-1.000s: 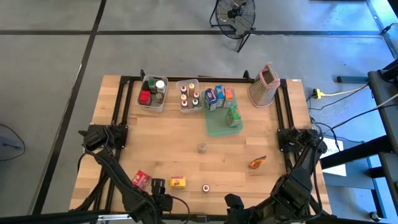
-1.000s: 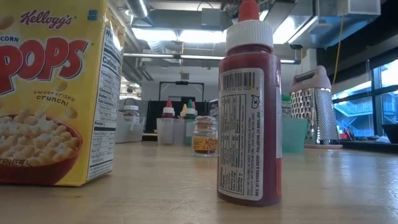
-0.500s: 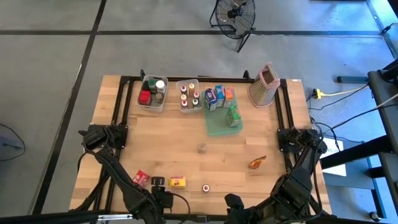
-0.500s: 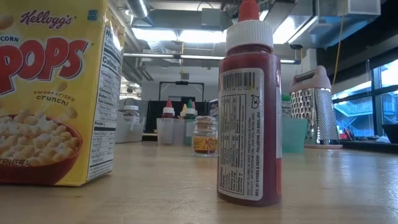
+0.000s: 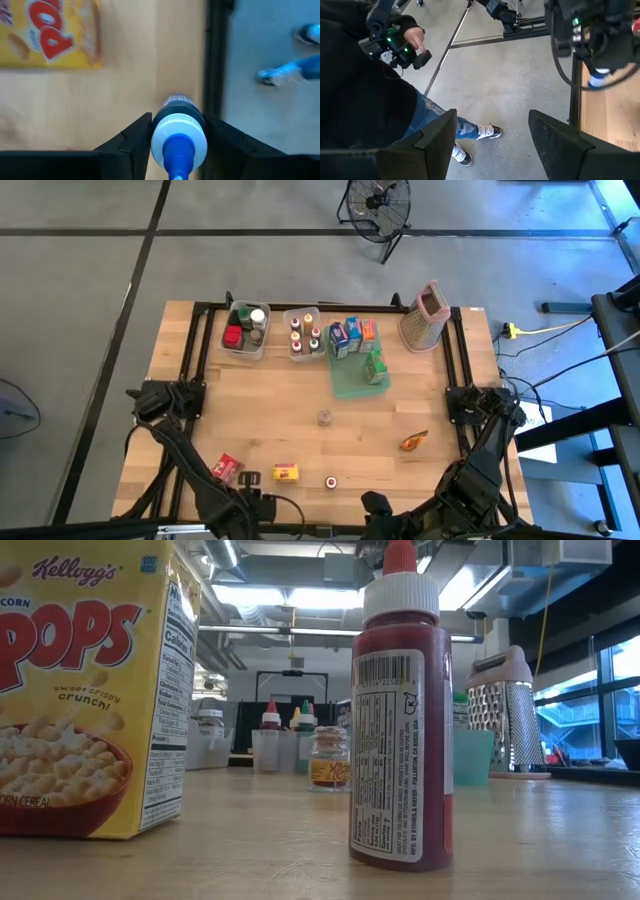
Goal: Pick & Place Kitchen Items
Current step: Put the blue food coloring bottle into the transparent bin
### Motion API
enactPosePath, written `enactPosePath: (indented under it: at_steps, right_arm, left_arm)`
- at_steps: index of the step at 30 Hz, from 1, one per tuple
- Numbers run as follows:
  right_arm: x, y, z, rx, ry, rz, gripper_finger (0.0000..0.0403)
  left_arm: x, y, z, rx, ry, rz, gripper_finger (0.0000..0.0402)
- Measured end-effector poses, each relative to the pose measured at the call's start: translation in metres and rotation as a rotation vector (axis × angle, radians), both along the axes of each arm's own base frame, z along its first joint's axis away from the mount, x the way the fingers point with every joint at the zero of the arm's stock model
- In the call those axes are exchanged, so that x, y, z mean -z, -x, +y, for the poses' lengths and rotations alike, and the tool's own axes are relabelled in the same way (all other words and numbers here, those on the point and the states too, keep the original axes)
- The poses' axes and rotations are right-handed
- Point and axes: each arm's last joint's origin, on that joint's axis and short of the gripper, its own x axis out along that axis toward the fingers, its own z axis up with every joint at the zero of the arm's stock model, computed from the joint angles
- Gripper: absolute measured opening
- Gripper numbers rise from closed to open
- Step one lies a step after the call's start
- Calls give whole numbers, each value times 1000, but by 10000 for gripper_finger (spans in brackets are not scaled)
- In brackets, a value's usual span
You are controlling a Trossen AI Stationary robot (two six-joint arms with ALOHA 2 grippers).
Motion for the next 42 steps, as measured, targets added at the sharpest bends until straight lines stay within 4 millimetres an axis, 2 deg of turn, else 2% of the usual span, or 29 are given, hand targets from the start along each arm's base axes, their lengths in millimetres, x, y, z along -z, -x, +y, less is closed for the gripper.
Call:
enactPosePath:
  at_steps: [6, 11, 15, 20, 27, 32, 36, 42]
  right_arm:
    - [0, 1, 1, -22, 10, -6, 250]
    - [0, 6, 5, -63, 11, -5, 250]
    - [0, 15, 12, -89, 14, -7, 250]
    - [0, 26, 21, -134, 38, -29, 250]
    - [0, 28, 21, -156, 113, -88, 250]
    - [-4, 23, 3, -128, 153, -54, 250]
    - [-13, 22, -18, -65, 181, -32, 250]
    - [-21, 19, -46, 50, 257, -20, 250]
  left_arm:
    - [-30, 2, 3, -31, 0, 74, 154]
    - [-69, 5, 7, -43, -6, 90, 154]
    - [-105, 6, 22, -95, -53, 87, 154]
    - [-142, -4, 43, -91, -22, -53, 154]
    - [-170, -30, 107, -107, -94, -165, 154]
    - [-192, -43, 168, -57, -210, -227, 154]
    - [-213, -41, 227, -66, -290, -260, 154]
    - [-237, -22, 319, -189, -403, -263, 154]
